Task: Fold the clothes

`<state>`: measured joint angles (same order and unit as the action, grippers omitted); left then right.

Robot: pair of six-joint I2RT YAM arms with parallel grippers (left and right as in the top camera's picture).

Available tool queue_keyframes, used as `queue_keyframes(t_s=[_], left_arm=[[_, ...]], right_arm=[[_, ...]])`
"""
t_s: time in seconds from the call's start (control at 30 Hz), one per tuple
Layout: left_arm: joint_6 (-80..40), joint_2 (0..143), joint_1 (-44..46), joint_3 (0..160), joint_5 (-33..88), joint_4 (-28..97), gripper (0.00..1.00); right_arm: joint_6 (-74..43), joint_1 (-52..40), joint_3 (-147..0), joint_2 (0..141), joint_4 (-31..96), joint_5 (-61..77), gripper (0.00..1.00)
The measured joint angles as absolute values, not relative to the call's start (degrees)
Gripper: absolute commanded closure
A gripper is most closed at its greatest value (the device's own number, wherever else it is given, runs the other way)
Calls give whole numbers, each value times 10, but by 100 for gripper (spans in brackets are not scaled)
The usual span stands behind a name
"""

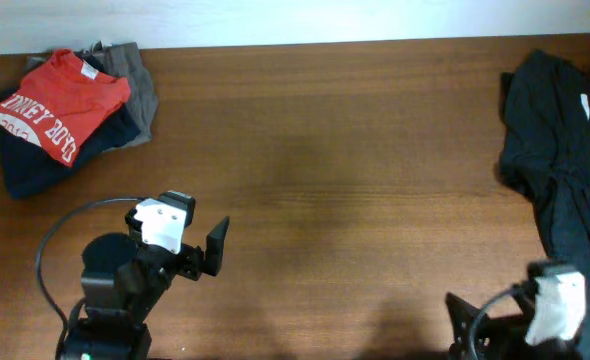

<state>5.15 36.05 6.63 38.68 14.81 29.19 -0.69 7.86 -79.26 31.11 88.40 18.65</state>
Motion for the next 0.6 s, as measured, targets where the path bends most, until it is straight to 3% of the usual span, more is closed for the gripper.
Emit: queue_keyframes(t_s=[0.6], left_arm=[[51, 433, 66, 387, 148, 293, 1]], right_arm=[[-72, 79, -793, 279, 884, 81, 1]])
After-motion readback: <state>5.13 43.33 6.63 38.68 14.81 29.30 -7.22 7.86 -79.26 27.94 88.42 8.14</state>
